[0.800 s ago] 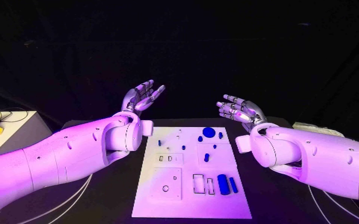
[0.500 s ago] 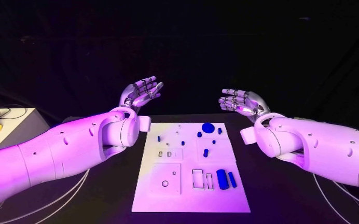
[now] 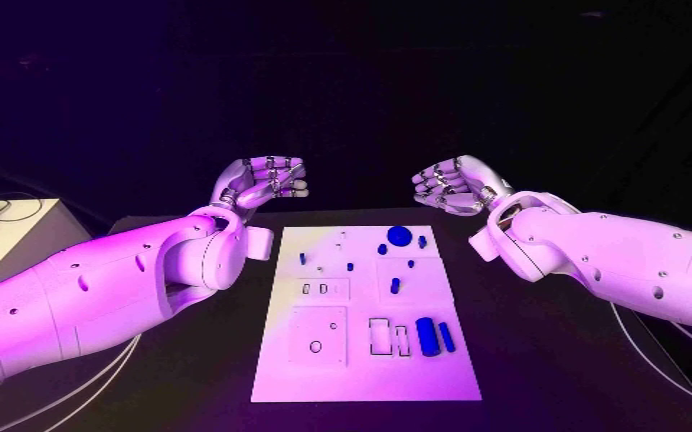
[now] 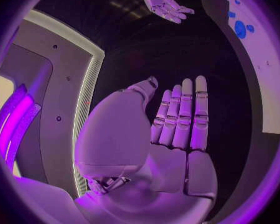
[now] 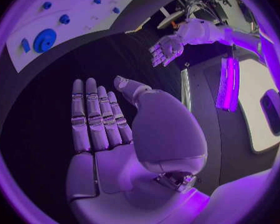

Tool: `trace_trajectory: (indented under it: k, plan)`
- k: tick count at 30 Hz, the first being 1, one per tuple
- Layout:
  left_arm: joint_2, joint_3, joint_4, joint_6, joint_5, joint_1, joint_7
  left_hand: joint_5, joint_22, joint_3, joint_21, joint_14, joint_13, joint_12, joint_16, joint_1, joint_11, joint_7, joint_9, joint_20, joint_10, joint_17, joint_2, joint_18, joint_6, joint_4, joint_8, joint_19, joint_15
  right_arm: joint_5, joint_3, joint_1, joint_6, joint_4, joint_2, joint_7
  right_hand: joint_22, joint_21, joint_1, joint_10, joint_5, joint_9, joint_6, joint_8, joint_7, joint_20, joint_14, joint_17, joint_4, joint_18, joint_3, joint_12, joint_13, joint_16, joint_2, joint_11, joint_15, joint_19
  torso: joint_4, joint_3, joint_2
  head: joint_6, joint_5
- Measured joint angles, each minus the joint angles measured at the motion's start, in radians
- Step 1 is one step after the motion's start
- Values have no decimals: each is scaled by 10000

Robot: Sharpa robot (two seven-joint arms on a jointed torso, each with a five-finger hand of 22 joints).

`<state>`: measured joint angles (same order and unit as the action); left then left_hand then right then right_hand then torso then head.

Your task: Assemble the parts on the task board

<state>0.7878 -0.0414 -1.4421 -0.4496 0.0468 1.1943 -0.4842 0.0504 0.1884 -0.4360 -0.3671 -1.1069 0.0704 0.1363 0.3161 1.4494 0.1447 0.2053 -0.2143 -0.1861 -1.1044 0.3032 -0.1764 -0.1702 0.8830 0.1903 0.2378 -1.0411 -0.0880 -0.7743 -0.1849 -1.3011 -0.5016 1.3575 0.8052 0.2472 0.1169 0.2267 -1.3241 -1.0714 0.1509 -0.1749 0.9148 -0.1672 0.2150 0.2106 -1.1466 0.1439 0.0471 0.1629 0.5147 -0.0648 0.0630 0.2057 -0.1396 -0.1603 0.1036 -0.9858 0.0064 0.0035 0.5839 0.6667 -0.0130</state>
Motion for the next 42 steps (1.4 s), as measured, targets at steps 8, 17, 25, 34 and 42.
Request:
trace_trajectory:
  k: [8,17,25,34,42]
  plan:
    - [654,7,-992,243,326,11,158,0,1798,-800,-2702,-217,-13,-648,2330,-476,-142,-56,-74,382,-523,2036,-501,2,196,-671,-29,35,241,-2977,14,-262,731,69,-70,-1105,1198,2025,-131,-1210,80,-105,896,-105,-364,-878,-2306,1467,164,-1,-165,0,18,1876,-134,498,-723,-1658,61,-21,342,1,-192]
    - [1231,23,-1879,522,581,11,333,0,3337,-1228,-4988,-61,6,-668,4337,-905,-142,-56,-202,404,-522,3333,-539,3,195,-1017,-81,379,322,-5567,19,-374,1446,163,-289,-2306,8758,9002,425,-1628,197,-437,1193,150,-593,-1241,-3201,8704,-417,-689,529,0,47,9789,-1039,788,-1039,-4350,195,-71,685,19,-394]
    - [1498,54,-2289,744,766,11,460,0,3847,-1357,-5787,-101,26,-668,4955,-1011,-177,-61,-261,414,-557,3653,-568,3,191,-1147,-80,427,361,-6667,19,-386,1857,46,-590,-2896,11325,11181,554,-1470,197,-583,1089,206,-601,-1195,-3201,9816,-599,-940,591,0,58,11247,-1211,745,-1039,-4756,330,-101,916,31,-517]
    - [1582,76,-2447,942,879,19,586,0,4037,-1368,-6037,14,17,-668,5107,-1143,-143,-128,-285,377,-373,3722,-620,6,123,-1158,-80,535,360,-7288,19,-364,2192,-188,-882,-3331,11287,11181,511,-1191,196,-633,1020,243,-603,-1193,-3201,9879,-709,-940,481,0,57,11353,-1254,717,-1038,-4755,440,-126,1106,58,-607]
    - [1598,84,-2521,1037,929,25,661,0,4071,-1368,-6076,51,15,-668,5148,-1143,-142,-128,-285,378,-301,3733,-620,6,123,-1158,-80,604,326,-7708,17,-348,2384,-355,-1072,-3686,11247,11181,550,-1089,196,-654,984,244,-637,-1156,-3200,9911,-764,-940,427,1,57,11440,-1294,750,-1038,-4790,538,-157,1238,50,-672]
